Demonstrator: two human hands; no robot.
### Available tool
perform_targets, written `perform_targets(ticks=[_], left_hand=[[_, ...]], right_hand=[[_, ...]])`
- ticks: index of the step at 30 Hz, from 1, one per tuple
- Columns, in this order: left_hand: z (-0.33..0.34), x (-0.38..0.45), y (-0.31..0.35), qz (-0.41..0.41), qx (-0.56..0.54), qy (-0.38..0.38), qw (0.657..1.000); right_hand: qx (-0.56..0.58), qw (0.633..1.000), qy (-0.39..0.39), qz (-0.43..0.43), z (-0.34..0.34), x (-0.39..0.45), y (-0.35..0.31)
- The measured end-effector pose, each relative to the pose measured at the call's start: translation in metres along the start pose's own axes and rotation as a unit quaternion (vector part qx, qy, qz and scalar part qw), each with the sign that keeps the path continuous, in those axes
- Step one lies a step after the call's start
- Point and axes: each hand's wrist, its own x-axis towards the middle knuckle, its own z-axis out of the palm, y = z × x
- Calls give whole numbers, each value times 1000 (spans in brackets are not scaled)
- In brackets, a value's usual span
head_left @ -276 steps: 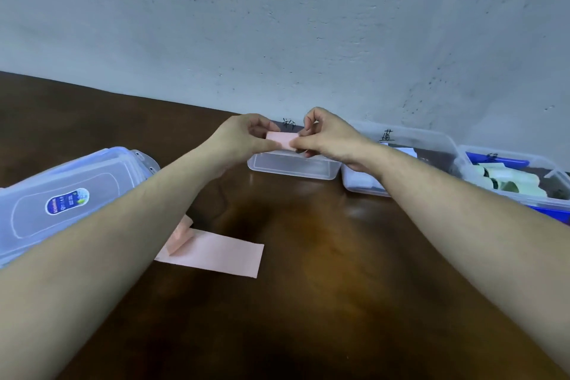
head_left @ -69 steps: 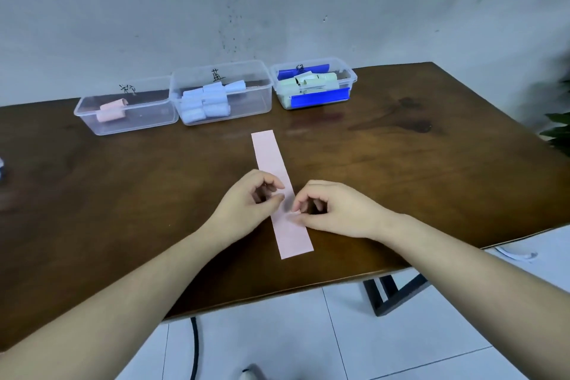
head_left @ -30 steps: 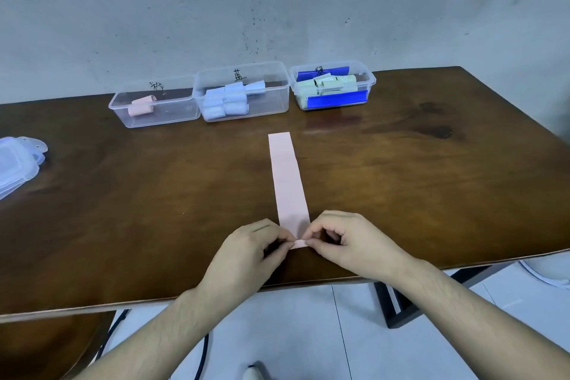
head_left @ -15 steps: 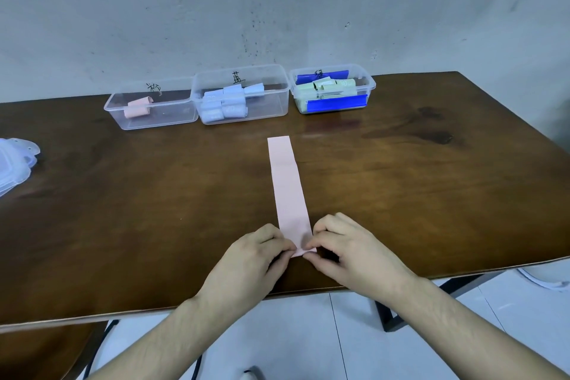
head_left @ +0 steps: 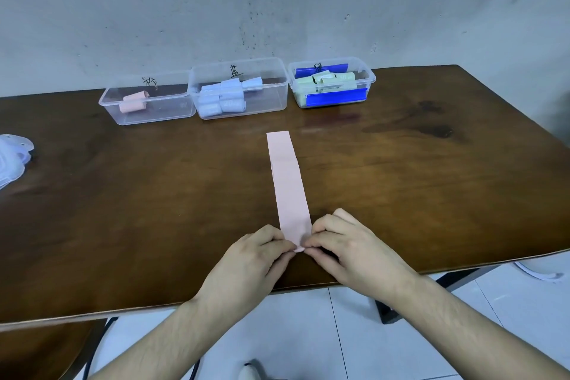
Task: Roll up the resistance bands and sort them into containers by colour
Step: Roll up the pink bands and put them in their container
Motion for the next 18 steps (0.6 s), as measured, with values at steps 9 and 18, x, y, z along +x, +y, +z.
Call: perform_targets(ticks=[9, 18], left_hand=[[-5, 6, -2, -6, -13, -24, 1000], [-4, 12, -5, 5, 8, -8, 1000]], right_hand=[[55, 996, -25, 67, -1, 5, 1], [66, 993, -53, 82, -5, 10, 0]])
